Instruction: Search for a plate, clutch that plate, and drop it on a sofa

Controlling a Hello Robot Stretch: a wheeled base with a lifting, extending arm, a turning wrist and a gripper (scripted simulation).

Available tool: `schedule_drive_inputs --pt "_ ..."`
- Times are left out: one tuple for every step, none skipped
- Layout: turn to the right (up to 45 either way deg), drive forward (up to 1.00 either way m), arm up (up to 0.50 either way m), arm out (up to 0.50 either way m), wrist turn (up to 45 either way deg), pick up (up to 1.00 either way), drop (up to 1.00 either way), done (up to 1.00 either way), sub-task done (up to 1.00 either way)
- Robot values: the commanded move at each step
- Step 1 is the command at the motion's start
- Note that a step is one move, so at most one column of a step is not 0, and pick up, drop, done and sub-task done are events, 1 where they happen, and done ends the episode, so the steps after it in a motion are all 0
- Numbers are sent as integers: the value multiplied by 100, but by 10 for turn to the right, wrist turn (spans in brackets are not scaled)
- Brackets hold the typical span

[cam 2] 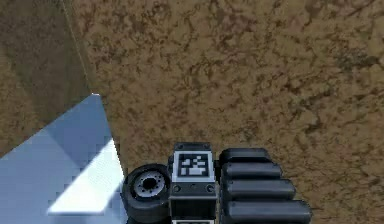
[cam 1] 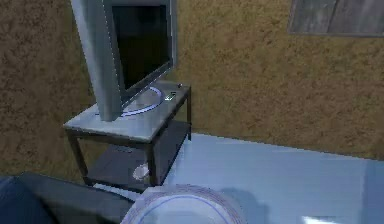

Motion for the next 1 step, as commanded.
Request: schedule_drive_inputs --pt "450 0 0 0 0 0 0 0 0"
